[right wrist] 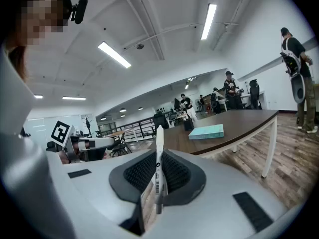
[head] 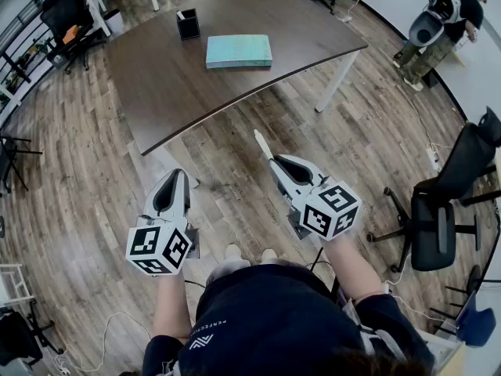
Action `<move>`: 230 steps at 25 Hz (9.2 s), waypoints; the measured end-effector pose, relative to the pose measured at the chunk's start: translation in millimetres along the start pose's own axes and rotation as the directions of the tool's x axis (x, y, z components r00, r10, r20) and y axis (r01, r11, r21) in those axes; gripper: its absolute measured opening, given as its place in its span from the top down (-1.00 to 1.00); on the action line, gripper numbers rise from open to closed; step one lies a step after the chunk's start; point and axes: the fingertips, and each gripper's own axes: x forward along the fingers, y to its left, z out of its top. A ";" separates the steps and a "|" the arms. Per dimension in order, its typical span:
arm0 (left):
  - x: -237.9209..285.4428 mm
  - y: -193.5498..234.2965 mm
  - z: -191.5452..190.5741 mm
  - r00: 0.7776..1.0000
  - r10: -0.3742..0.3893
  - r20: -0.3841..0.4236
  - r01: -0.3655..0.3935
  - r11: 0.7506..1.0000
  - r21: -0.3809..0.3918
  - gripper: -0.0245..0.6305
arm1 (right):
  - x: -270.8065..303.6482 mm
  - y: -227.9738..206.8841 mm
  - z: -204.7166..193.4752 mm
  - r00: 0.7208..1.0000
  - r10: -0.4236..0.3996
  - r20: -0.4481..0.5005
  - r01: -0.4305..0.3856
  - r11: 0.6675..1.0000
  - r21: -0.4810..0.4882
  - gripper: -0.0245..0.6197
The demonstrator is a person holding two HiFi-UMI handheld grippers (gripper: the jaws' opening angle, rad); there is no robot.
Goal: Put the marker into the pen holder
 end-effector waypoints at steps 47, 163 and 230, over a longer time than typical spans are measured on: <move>-0.8 93.7 -8.6 0.997 0.075 -0.034 -0.075 0.997 0.018 0.91 | 107.8 34.7 -1.4 0.987 0.148 -0.069 -0.145 0.988 0.053 0.81; 533.0 321.2 138.1 0.982 0.177 -0.062 -0.179 0.983 -0.030 0.91 | 629.2 -269.2 160.3 0.633 -0.006 -0.774 -0.712 0.389 -0.585 0.81; 489.1 302.4 144.6 0.967 0.253 -0.035 -0.250 0.965 0.080 0.91 | 578.5 -266.3 185.9 0.935 0.005 -0.354 -0.211 0.811 -0.546 0.92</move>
